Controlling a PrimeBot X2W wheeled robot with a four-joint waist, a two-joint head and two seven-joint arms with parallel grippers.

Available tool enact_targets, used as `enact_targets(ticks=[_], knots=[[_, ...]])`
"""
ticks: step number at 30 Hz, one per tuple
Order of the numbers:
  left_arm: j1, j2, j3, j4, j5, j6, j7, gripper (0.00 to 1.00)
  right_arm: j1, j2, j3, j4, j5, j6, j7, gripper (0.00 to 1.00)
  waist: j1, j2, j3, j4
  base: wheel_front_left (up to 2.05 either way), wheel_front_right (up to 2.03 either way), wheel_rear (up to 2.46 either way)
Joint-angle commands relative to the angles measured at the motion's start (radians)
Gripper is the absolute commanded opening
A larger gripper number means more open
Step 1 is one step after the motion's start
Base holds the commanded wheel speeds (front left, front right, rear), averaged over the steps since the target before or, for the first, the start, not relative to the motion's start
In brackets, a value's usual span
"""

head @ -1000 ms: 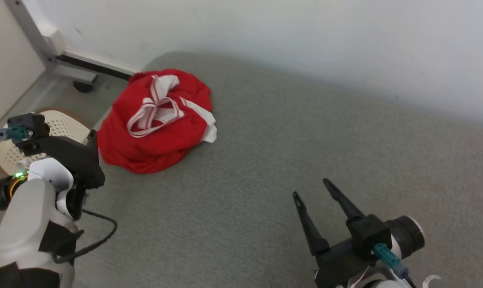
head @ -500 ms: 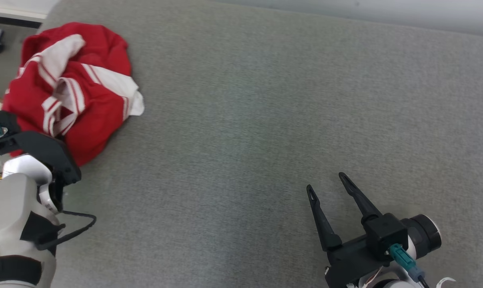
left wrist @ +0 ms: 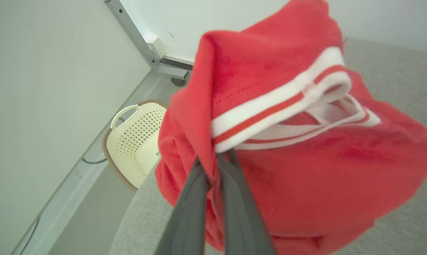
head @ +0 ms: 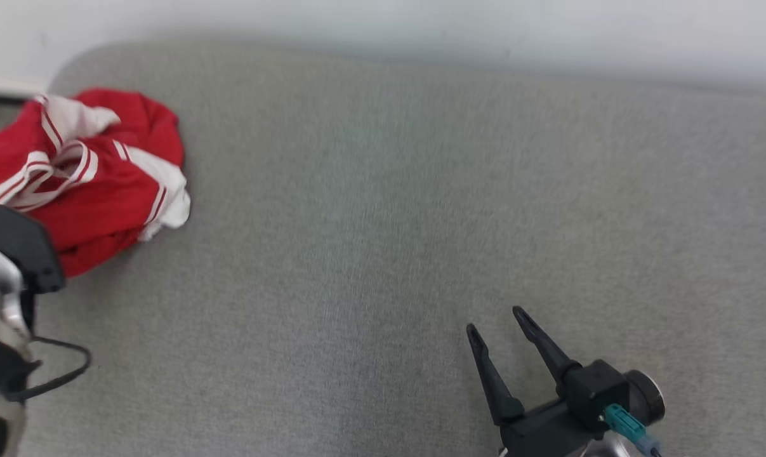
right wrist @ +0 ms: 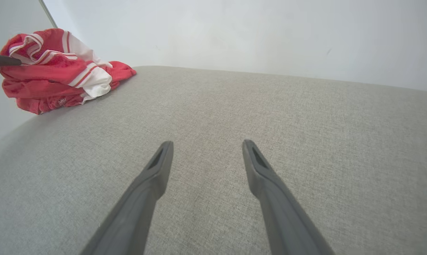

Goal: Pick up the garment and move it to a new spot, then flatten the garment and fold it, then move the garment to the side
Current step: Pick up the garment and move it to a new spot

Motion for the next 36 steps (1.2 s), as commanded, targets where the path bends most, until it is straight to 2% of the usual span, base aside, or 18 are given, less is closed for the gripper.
enact_targets(ticks=[1, 5, 7, 12, 15, 20, 21, 27, 32, 36], knots=[[-0.011, 0.031, -0.010, -0.009, 0.017, -0.004, -0.004, 0.00, 0.016, -0.001, 0.004, 0.020, 0.022, 0.003, -0.017, 1.00, 0.0001, -0.0002, -0.164, -0.013, 0.00, 0.00, 0.00], [-0.040, 0.057, -0.021, -0.050, 0.027, -0.007, -0.027, 0.00, 0.041, -0.001, -0.015, 0.072, 0.057, 0.003, -0.047, 1.00, 0.0001, -0.0002, -0.276, -0.049, 0.00, 0.00, 0.00], [-0.055, 0.052, -0.027, -0.080, 0.026, -0.011, -0.045, 0.00, 0.035, -0.001, -0.033, 0.076, 0.067, 0.003, -0.059, 1.00, 0.0001, -0.0002, -0.309, -0.075, 0.00, 0.00, 0.00], [-0.101, -0.006, -0.062, -0.186, 0.023, -0.052, -0.083, 0.00, 0.052, -0.001, -0.095, 0.097, 0.048, 0.003, -0.071, 1.00, 0.0001, -0.0002, -0.371, -0.145, 0.00, 0.00, 0.00], [-0.109, -0.073, -0.077, -0.232, 0.003, -0.066, -0.080, 0.00, 0.070, -0.001, -0.118, 0.094, 0.040, 0.003, -0.068, 1.00, 0.0001, -0.0002, -0.383, -0.188, 0.00, 0.00, 0.00], [-0.103, -0.158, -0.085, -0.327, -0.036, -0.091, -0.074, 0.00, 0.073, -0.001, -0.120, 0.067, 0.028, 0.003, -0.051, 1.00, 0.0001, -0.0002, -0.374, -0.289, 0.00, 0.00, 0.00], [-0.103, -0.158, -0.085, -0.327, -0.036, -0.091, -0.074, 0.00, 0.073, -0.001, -0.120, 0.067, 0.028, 0.003, -0.051, 1.00, 0.0001, -0.0002, -0.374, -0.289, 0.00, 0.00, 0.00], [-0.024, -0.251, -0.124, -0.469, -0.073, -0.109, -0.071, 0.00, 0.075, -0.001, -0.134, 0.030, 0.010, 0.002, -0.027, 1.00, 0.0001, -0.0002, -0.325, -0.400, 0.00, 0.00, 0.00], [0.090, -0.287, -0.190, -0.558, -0.063, -0.096, -0.063, 0.00, 0.078, -0.001, -0.133, 0.003, 0.009, 0.002, -0.016, 1.00, 0.0001, -0.0002, -0.275, -0.472, 0.00, 0.00, 0.00], [0.192, -0.302, -0.240, -0.573, -0.082, -0.081, -0.080, 0.00, 0.077, -0.001, -0.126, -0.001, 0.020, 0.002, -0.015, 1.00, 0.0001, -0.0002, -0.240, -0.498, 0.00, 0.00, 0.00]])
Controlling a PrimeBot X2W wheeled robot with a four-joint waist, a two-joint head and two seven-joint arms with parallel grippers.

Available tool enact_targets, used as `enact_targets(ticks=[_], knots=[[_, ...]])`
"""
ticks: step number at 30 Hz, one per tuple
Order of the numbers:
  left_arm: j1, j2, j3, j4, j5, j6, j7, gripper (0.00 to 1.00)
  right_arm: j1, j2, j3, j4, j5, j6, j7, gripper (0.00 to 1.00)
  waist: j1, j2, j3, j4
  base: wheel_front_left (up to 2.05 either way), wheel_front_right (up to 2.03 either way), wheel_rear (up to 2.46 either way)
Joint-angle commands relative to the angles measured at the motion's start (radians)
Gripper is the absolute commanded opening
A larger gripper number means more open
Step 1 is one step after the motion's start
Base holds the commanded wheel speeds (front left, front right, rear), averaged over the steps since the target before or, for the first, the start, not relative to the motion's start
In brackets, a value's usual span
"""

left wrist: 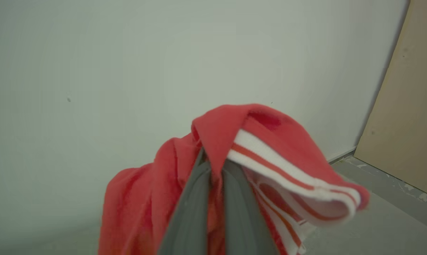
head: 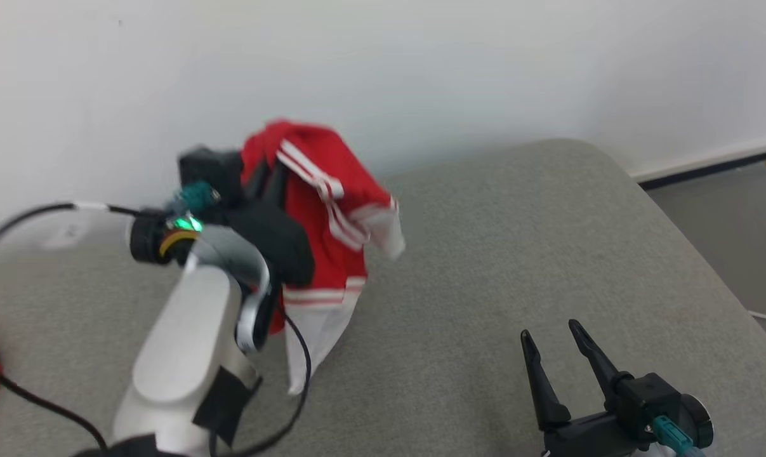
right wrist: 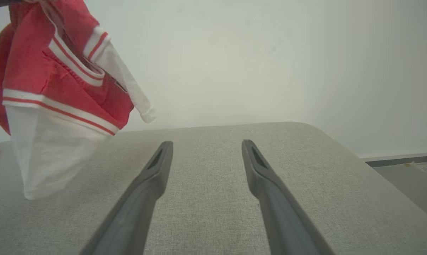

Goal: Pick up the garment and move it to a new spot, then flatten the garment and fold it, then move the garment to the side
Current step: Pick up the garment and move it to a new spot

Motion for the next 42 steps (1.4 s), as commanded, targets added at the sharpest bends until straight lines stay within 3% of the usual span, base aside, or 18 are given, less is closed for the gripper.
enact_targets(ticks=[1, 8, 9, 10, 15, 21, 28, 32, 36, 38, 42], knots=[[0.027, -0.002, -0.011, 0.006, -0.006, 0.006, -0.011, 0.00, 0.007, 0.000, 0.007, 0.000, 0.008, 0.002, -0.003, 1.00, 0.0001, 0.0000, 0.068, -0.061, 0.00, 0.00, 0.00], [0.126, -0.006, -0.151, 0.139, -0.072, -0.008, -0.054, 0.00, -0.024, -0.001, 0.045, 0.021, 0.034, 0.001, -0.014, 1.00, 0.0001, 0.0000, 0.096, -0.065, 0.00, 0.00, 0.00], [0.137, -0.005, -0.174, 0.161, -0.091, -0.020, -0.055, 0.69, -0.028, -0.001, 0.048, 0.026, 0.036, 0.002, -0.016, 1.00, 0.0001, 0.0000, 0.097, -0.063, 0.00, 0.00, 0.00], [0.147, -0.005, -0.194, 0.183, -0.110, -0.019, -0.051, 1.00, -0.029, -0.001, 0.046, 0.031, 0.039, 0.001, -0.020, 1.00, 0.0001, 0.0000, 0.096, -0.058, 0.00, 0.00, 0.00], [0.170, -0.008, -0.274, 0.217, -0.217, -0.054, -0.053, 1.00, -0.019, -0.001, 0.022, 0.049, 0.042, 0.001, -0.032, 1.00, 0.0001, 0.0000, 0.082, -0.009, 0.00, 0.00, 0.00], [0.209, 0.000, -0.321, 0.204, -0.256, -0.088, -0.120, 1.00, -0.005, -0.001, 0.002, 0.063, 0.046, 0.001, -0.045, 1.00, 0.0001, 0.0000, 0.048, 0.069, 0.00, 0.00, 0.00], [0.302, 0.084, -0.291, 0.070, -0.280, -0.092, -0.258, 1.00, 0.021, -0.001, -0.035, 0.067, 0.052, 0.001, -0.049, 1.00, 0.0001, 0.0000, 0.014, 0.150, 0.00, 0.00, 0.00], [0.410, 0.137, -0.191, -0.066, -0.270, -0.017, -0.292, 1.00, 0.032, -0.001, -0.057, 0.069, 0.057, 0.001, -0.055, 1.00, 0.0001, 0.0000, -0.002, 0.195, 0.00, 0.00, 0.00], [0.574, 0.144, -0.032, -0.252, -0.225, 0.050, -0.292, 1.00, 0.038, -0.001, -0.077, 0.081, 0.090, 0.001, -0.067, 1.00, 0.0001, 0.0000, -0.016, 0.234, 0.00, 0.00, 0.00], [0.651, 0.133, 0.017, -0.319, -0.204, 0.044, -0.292, 1.00, 0.035, -0.001, -0.090, 0.093, 0.094, 0.001, -0.076, 1.00, 0.0001, 0.0000, -0.026, 0.252, 0.00, 0.00, 0.00], [0.767, 0.128, 0.071, -0.406, -0.150, -0.021, -0.293, 1.00, 0.044, -0.001, -0.114, 0.116, 0.112, 0.001, -0.108, 1.00, 0.0001, 0.0000, -0.050, 0.287, 0.00, 0.00, 0.00]])
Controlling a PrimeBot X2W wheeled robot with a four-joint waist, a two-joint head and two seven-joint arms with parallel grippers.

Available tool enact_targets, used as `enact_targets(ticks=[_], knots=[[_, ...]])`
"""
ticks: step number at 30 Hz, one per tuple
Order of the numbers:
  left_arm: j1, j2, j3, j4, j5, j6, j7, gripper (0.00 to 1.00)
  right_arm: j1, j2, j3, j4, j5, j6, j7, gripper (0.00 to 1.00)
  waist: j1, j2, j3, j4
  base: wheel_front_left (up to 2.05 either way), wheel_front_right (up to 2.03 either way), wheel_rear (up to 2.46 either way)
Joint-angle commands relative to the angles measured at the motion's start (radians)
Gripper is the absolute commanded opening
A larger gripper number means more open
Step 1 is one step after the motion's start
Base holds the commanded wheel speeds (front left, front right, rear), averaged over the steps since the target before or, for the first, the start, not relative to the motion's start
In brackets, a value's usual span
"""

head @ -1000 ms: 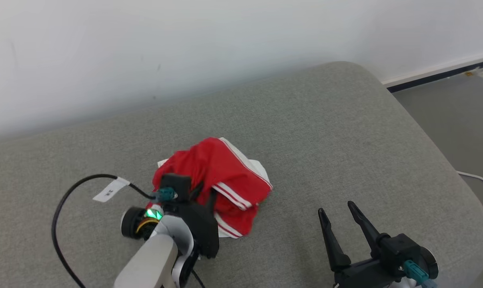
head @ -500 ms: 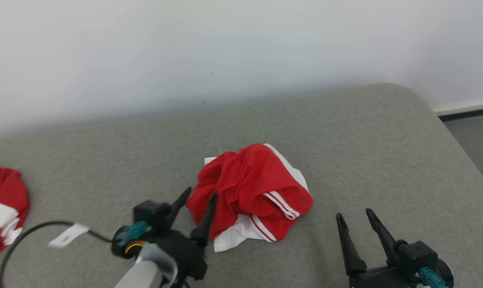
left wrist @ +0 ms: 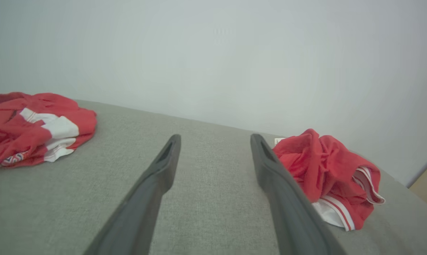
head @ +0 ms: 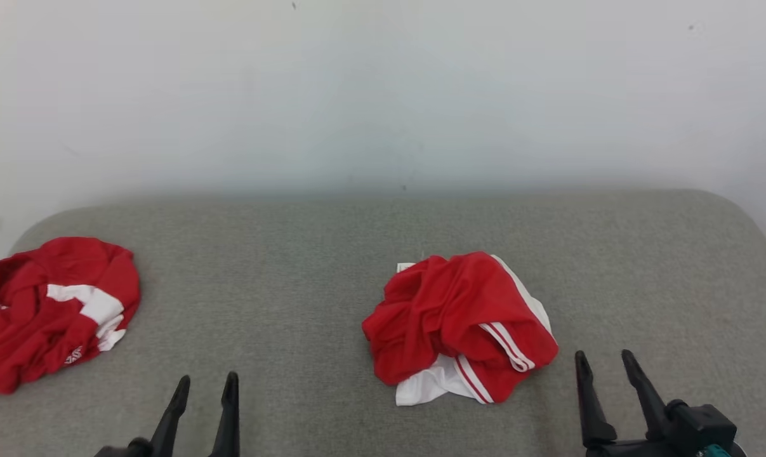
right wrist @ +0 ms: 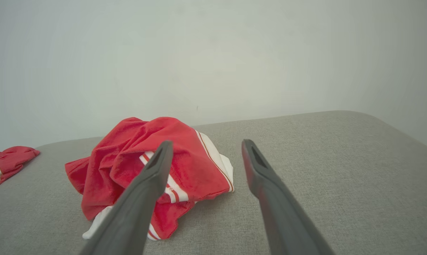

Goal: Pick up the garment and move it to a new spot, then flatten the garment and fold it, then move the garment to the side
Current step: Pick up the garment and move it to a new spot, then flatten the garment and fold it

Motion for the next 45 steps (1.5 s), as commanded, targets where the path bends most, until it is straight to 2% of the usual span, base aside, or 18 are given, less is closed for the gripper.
enact_targets(ticks=[1, 9, 17, 28, 45], knots=[[0.039, 0.001, 0.026, -0.024, 0.024, -0.016, -0.003, 1.00, 0.014, -0.001, -0.011, 0.008, 0.005, 0.001, -0.015, 1.00, 0.0001, 0.0000, -0.038, 0.043, 0.00, 0.00, 0.00], [0.166, -0.020, 0.141, -0.084, 0.143, -0.063, -0.003, 1.00, 0.042, -0.001, -0.061, 0.070, -0.048, 0.001, -0.054, 1.00, 0.0001, 0.0000, -0.065, 0.065, 0.00, 0.00, 0.00], [0.194, -0.033, 0.190, -0.029, 0.197, -0.081, -0.003, 1.00, 0.043, -0.001, -0.079, 0.115, -0.084, 0.001, -0.061, 1.00, 0.0001, 0.0000, -0.066, 0.050, 0.00, 0.00, 0.00], [0.161, -0.016, 0.139, 0.054, 0.211, -0.083, -0.003, 1.00, 0.027, -0.001, -0.065, 0.138, -0.096, 0.001, -0.061, 1.00, 0.0001, 0.0000, -0.056, 0.043, 0.00, 0.00, 0.00], [0.111, 0.003, 0.106, 0.107, 0.193, -0.083, -0.003, 1.00, 0.030, -0.001, -0.064, 0.118, -0.101, 0.001, -0.019, 1.00, 0.0001, 0.0000, -0.051, 0.052, 0.00, 0.00, 0.00]])
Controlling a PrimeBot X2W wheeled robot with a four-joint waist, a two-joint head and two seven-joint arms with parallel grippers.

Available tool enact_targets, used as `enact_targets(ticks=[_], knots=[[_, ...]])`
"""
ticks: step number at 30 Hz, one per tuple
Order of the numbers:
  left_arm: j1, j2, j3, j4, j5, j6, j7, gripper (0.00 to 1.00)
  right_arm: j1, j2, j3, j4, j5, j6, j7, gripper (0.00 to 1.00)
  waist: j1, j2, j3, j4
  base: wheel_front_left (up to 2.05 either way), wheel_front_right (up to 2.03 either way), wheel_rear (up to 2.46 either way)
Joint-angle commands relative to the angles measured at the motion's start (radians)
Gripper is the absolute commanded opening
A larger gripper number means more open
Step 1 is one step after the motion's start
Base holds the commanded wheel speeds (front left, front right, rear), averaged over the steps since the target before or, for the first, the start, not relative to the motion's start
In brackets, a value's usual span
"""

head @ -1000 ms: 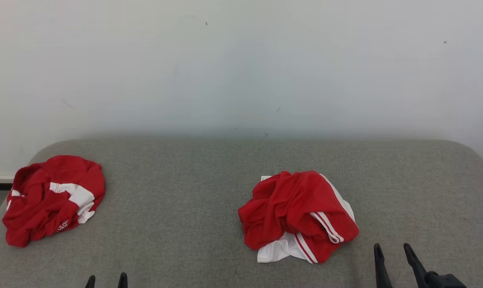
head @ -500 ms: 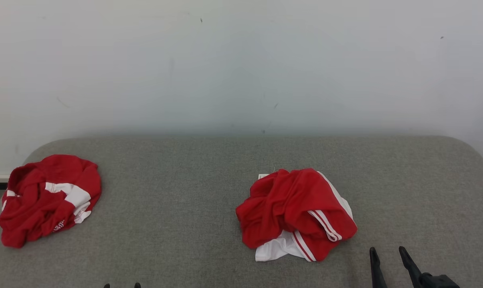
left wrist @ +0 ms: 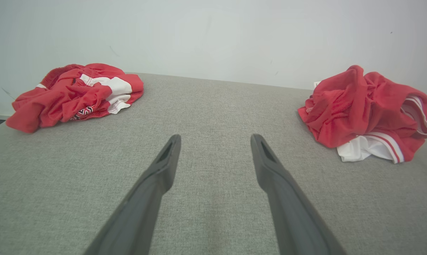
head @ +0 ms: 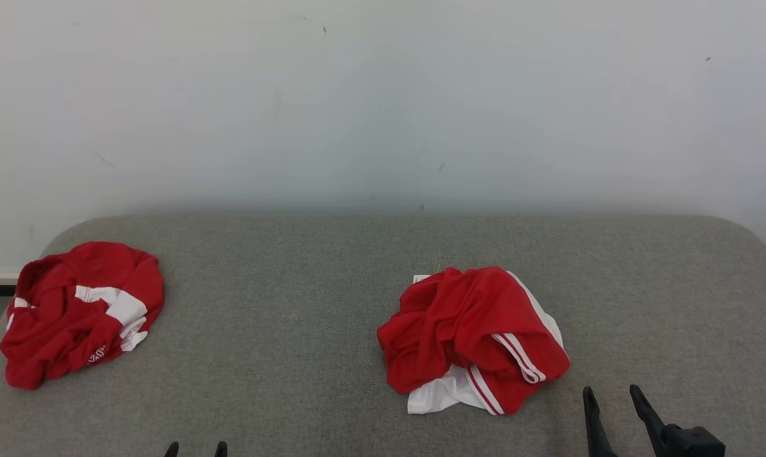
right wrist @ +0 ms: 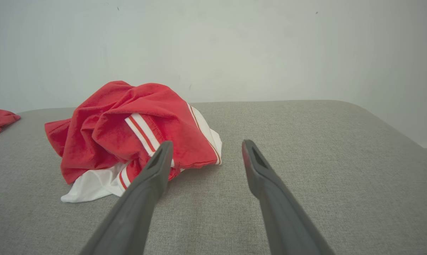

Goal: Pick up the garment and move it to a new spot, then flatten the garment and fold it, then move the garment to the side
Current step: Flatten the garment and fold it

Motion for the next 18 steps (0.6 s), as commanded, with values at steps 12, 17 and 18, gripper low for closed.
enact_targets(ticks=[12, 17, 18], knots=[[-0.049, 0.001, -0.026, 0.005, -0.023, 0.000, 0.025, 1.00, 0.000, -0.001, 0.000, -0.016, -0.007, 0.001, 0.031, 1.00, 0.0000, 0.0000, 0.007, -0.029, 0.00, 0.00, 0.00], [-0.113, 0.004, -0.098, 0.000, -0.025, 0.000, 0.097, 1.00, -0.004, -0.001, 0.008, -0.046, -0.010, 0.001, 0.087, 1.00, 0.0000, 0.0000, 0.021, -0.078, 0.00, 0.00, 0.00], [-0.135, 0.003, -0.131, -0.001, -0.036, 0.000, 0.122, 1.00, -0.006, -0.001, 0.010, -0.057, -0.012, 0.001, 0.096, 1.00, 0.0000, 0.0000, 0.025, -0.091, 0.00, 0.00, 0.00]])
